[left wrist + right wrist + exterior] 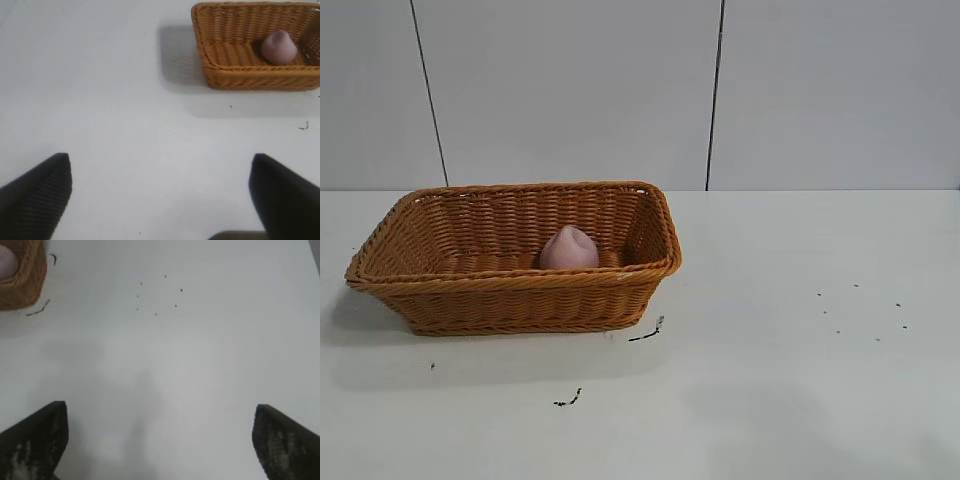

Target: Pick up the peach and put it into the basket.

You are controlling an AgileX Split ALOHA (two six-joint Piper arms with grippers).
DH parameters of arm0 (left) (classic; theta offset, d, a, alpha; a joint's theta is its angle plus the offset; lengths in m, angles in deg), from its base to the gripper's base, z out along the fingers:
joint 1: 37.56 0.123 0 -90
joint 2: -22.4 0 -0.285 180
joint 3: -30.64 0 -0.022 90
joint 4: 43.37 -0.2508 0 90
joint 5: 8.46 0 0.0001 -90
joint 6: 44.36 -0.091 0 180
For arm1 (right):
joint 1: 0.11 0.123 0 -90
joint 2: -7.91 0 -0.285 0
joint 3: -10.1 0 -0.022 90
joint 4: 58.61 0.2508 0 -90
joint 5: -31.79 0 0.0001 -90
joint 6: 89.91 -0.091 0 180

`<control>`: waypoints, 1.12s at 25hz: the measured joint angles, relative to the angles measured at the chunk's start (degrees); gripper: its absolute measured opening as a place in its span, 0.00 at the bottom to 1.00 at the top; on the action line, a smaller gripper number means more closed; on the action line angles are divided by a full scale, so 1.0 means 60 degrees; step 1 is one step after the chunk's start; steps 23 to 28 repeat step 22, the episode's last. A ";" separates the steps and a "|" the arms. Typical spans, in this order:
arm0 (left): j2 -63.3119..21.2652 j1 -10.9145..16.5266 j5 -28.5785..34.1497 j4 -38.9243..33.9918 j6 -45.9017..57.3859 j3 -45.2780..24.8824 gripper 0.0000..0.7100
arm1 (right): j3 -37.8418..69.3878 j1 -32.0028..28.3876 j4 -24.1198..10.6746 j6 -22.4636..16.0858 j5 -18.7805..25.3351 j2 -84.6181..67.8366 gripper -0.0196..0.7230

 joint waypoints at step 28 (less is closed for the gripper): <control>0.0000 0.0000 0.0000 0.0000 0.0000 0.0000 0.98 | 0.0002 0.0031 0.0001 0.0008 -0.0121 -0.1617 0.96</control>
